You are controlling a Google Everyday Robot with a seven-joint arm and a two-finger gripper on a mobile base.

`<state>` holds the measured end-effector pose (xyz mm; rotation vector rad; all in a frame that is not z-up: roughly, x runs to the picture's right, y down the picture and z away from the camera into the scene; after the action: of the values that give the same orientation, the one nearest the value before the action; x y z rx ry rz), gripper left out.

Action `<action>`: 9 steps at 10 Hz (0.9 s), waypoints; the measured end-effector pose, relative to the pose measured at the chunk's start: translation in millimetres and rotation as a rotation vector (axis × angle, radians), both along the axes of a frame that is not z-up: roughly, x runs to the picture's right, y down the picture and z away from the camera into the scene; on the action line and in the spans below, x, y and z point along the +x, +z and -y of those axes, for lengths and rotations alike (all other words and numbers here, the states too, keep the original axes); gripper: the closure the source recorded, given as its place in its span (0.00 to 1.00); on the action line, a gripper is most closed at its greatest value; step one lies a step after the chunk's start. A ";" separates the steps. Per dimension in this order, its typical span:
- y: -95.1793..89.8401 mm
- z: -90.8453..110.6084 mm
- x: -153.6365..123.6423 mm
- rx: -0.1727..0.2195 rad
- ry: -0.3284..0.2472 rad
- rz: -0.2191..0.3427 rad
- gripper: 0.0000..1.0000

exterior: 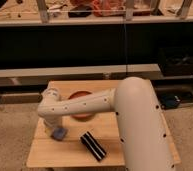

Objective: Wipe the white sponge on the table

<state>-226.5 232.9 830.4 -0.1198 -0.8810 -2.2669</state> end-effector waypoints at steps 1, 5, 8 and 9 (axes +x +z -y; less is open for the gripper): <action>0.2 0.1 9.1 -0.001 0.002 -0.003 0.80; -6.5 3.4 0.2 -0.008 0.050 -0.016 0.87; -20.1 -5.6 12.9 -0.023 0.074 -0.026 1.00; -23.1 -10.1 17.3 -0.029 0.078 -0.030 1.00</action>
<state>-209.2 243.0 807.3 -0.1303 -0.8878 -2.1750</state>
